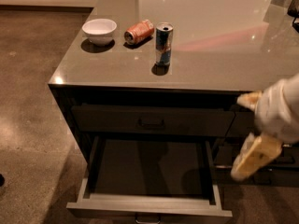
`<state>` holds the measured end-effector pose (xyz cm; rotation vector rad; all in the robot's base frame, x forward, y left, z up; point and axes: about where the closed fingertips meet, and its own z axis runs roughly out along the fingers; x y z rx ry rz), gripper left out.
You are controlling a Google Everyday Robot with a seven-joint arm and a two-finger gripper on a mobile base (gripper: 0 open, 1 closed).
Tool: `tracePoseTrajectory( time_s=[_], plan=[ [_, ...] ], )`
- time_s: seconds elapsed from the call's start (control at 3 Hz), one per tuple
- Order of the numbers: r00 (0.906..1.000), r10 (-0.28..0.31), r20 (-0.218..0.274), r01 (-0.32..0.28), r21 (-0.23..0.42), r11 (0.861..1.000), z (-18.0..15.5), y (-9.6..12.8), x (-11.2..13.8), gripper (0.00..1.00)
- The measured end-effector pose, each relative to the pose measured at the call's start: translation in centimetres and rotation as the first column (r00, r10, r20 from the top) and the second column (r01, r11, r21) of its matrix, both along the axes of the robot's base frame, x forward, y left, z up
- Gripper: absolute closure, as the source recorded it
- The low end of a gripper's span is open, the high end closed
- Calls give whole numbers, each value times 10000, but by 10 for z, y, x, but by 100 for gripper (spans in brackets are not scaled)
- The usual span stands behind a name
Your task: Close middle drawer
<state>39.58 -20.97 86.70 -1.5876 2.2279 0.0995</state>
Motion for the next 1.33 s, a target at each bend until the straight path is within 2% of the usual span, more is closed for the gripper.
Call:
tracePoseTrajectory(
  time_s=[0.33, 0.67, 1.0, 1.33],
  plan=[
    [9950, -88, -1000, 184, 956, 9952, -98, 7, -30, 0],
    [9799, -13, -1997, 233, 1078, 9939, -148, 9, -59, 0],
    [9770, 5, -2133, 157, 740, 9971, -154, 14, -52, 0],
    [9687, 484, -2434, -388, 440, 9983, -212, 26, -48, 0]
  ],
)
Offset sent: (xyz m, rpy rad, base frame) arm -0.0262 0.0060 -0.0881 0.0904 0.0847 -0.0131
